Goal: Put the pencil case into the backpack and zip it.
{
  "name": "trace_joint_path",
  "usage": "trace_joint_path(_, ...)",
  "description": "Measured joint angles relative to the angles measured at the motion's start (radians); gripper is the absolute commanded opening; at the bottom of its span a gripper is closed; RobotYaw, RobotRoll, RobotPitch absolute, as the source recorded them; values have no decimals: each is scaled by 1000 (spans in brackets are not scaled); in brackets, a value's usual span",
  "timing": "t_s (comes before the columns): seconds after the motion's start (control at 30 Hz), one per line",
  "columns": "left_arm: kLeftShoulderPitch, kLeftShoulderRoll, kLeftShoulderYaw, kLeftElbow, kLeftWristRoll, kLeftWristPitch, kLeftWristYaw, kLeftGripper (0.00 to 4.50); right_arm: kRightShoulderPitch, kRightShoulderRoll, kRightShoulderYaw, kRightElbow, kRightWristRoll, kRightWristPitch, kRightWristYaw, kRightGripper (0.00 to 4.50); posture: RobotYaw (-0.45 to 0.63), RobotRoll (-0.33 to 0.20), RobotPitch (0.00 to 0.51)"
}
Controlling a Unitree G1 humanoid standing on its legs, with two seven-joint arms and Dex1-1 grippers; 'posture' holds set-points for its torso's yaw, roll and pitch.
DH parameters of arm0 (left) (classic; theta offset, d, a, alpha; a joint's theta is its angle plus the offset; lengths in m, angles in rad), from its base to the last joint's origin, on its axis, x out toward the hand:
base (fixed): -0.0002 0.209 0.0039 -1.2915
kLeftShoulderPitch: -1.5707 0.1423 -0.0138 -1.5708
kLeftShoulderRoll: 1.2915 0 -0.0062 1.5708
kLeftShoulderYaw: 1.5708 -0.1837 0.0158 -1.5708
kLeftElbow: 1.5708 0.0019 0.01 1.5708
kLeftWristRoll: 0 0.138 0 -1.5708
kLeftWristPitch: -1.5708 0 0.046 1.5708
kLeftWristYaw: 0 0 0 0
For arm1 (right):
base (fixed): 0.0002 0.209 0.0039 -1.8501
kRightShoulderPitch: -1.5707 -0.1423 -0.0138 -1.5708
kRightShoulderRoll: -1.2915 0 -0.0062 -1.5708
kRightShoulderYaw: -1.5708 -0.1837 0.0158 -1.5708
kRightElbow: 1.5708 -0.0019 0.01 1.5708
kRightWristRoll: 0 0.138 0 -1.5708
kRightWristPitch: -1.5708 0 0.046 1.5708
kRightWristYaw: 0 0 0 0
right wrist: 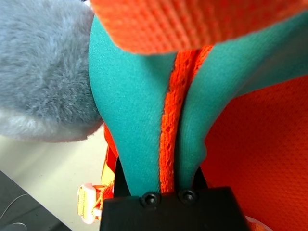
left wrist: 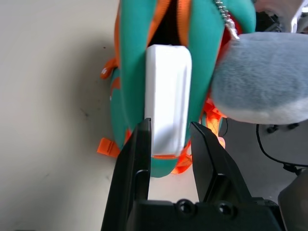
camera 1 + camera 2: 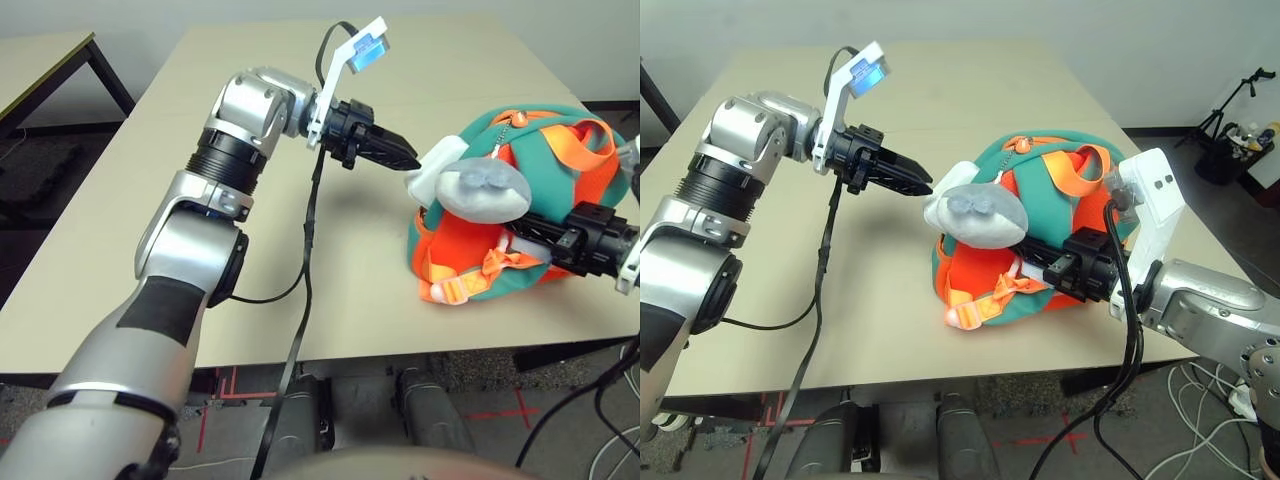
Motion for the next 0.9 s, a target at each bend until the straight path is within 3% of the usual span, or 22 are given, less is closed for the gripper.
trace_joint_path(0.1,-19,-7,8,40,11,-33,5,1920,-1,1,0,0,0,0,0,123,-202,0,79)
trace_joint_path(0.3,-24,-9,8,91,28,-60,-10,23,-9,2,1,1,-1,4,0,123,-201,0,79)
trace_joint_path(0.9,-33,-20,13,118,41,-107,-51,0,-16,11,2,3,-11,5,-1,123,-215,0,81)
